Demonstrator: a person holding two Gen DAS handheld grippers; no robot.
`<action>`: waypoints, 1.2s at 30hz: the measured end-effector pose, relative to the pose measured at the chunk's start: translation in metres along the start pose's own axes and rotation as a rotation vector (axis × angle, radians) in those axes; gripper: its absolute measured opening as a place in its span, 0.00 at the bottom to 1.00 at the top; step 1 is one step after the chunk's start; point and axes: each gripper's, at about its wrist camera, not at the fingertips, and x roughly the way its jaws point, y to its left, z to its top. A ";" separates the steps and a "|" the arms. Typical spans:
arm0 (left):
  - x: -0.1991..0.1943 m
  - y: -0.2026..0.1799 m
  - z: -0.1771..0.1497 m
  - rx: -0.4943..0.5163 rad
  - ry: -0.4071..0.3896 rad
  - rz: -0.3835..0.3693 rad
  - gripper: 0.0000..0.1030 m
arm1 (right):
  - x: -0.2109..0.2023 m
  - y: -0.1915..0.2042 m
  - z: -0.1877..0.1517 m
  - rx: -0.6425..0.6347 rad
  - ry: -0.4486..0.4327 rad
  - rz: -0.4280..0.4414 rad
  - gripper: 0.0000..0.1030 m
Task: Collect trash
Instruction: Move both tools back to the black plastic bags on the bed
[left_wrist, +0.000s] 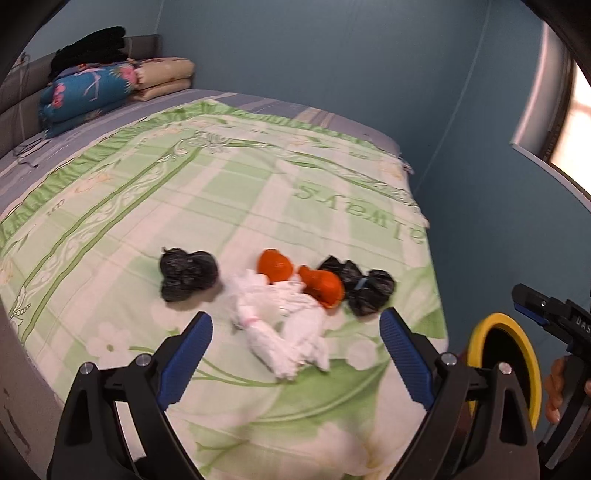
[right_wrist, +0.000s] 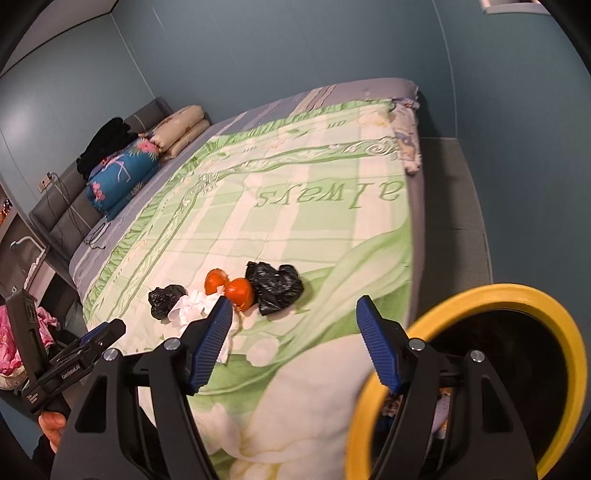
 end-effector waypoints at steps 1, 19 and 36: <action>0.003 0.006 0.001 -0.009 0.001 0.011 0.86 | 0.008 0.004 0.001 -0.002 0.010 0.002 0.64; 0.068 0.093 0.020 -0.113 0.053 0.165 0.86 | 0.147 0.035 0.006 0.038 0.225 -0.093 0.64; 0.133 0.127 0.030 -0.147 0.131 0.184 0.86 | 0.225 0.035 0.011 0.065 0.306 -0.258 0.64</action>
